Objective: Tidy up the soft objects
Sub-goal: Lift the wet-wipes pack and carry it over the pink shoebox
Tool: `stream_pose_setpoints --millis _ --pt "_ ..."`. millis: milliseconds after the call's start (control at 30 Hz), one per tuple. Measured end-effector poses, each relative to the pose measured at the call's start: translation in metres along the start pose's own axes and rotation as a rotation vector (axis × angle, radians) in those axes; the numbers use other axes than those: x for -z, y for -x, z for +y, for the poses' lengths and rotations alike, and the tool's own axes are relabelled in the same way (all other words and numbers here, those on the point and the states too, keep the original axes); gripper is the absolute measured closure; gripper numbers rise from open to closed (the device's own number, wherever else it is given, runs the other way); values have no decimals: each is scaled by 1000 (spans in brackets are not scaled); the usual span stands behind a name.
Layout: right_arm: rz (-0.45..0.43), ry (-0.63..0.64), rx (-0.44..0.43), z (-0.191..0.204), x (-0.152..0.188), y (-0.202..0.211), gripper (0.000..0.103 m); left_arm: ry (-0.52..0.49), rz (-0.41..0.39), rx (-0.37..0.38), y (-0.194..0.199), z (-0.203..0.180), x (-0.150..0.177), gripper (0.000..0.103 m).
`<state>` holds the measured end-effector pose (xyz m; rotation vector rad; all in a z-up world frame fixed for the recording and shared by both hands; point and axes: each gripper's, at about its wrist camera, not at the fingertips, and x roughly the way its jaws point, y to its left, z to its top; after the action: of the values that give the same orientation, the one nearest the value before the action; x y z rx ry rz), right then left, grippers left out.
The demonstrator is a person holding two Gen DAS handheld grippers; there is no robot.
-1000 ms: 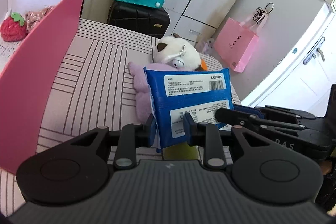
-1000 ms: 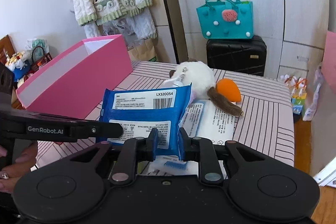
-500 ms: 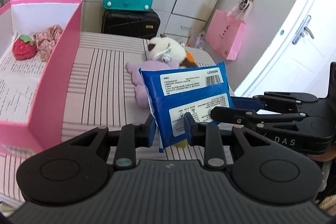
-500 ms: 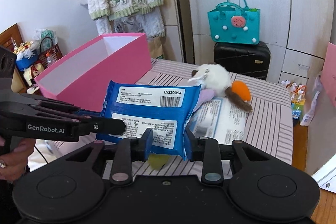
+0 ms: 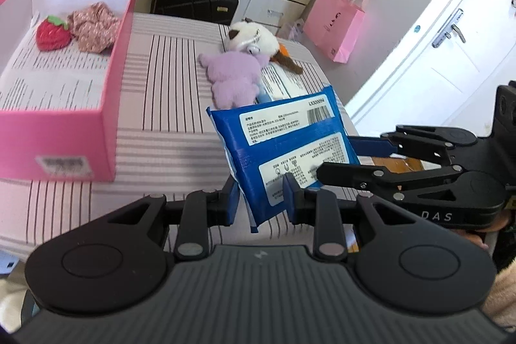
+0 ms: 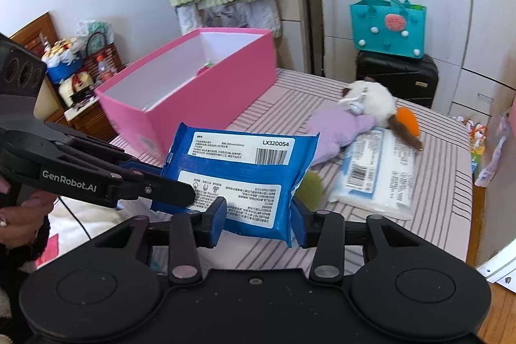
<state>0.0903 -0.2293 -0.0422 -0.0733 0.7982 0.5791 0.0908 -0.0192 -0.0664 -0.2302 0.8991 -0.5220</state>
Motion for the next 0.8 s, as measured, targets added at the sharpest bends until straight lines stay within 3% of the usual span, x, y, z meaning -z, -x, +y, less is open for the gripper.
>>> stream_pose_setpoints --millis 300,467,600,800 --pt "14 114 -31 48 -18 9 47 -31 90 36 38 15 8 75" --pt "23 161 -64 70 -30 6 47 -48 118 -3 56 24 8 75" --pt "-4 202 -81 85 -43 6 46 -54 105 0 76 31 5 75" --pt "-90 244 -119 97 -69 5 42 -67 13 -22 101 43 -6 75"
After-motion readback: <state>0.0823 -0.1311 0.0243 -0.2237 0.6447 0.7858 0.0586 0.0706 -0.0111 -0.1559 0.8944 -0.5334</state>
